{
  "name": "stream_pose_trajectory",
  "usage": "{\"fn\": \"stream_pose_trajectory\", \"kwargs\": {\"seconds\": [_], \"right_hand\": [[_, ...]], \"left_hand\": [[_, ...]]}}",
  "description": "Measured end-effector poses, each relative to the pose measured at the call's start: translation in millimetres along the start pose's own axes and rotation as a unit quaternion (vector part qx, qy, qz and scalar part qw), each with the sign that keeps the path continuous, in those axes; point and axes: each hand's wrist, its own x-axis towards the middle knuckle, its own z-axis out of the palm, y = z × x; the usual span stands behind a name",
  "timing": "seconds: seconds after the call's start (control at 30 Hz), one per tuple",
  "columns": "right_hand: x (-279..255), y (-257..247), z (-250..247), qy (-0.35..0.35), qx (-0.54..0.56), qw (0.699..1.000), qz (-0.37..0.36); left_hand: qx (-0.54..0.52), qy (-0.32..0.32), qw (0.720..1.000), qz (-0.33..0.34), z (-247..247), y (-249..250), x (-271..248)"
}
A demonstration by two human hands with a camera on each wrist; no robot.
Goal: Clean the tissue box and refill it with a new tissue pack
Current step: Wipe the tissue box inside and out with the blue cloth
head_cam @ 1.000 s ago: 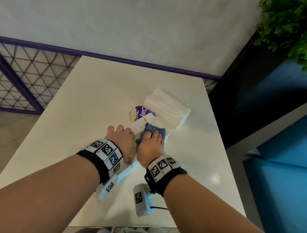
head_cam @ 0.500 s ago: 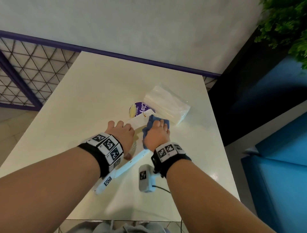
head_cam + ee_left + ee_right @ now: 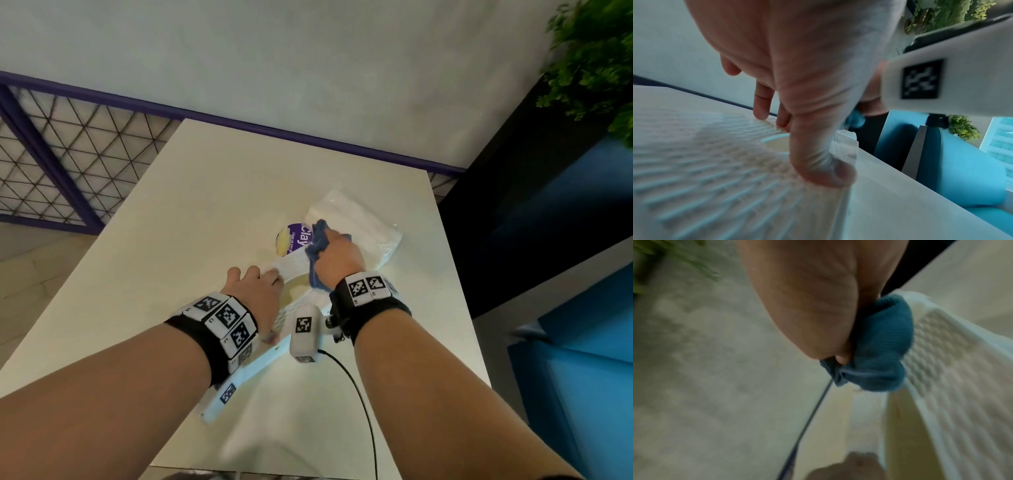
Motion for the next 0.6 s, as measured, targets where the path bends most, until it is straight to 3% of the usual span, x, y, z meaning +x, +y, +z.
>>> {"fn": "stream_pose_trajectory", "kwargs": {"seconds": [0.1, 0.2, 0.27, 0.43, 0.6], "right_hand": [[10, 1, 34, -0.036, -0.12, 0.992, 0.018], [5, -1, 58, -0.024, -0.151, 0.988, -0.033], [6, 0, 58, -0.032, -0.156, 0.985, -0.062], [18, -6, 44, -0.025, -0.126, 0.992, -0.018], [-12, -6, 37, -0.03, -0.105, 0.987, -0.118]], "left_hand": [[-0.012, 0.008, 1.0, 0.001, 2, -1, 1], [-0.002, 0.006, 1.0, 0.0, 3, -2, 3], [0.006, 0.008, 1.0, 0.004, 3, -2, 4], [0.017, -0.007, 1.0, -0.003, 1, -1, 7], [0.012, 0.015, 1.0, 0.012, 0, -2, 6]]}}
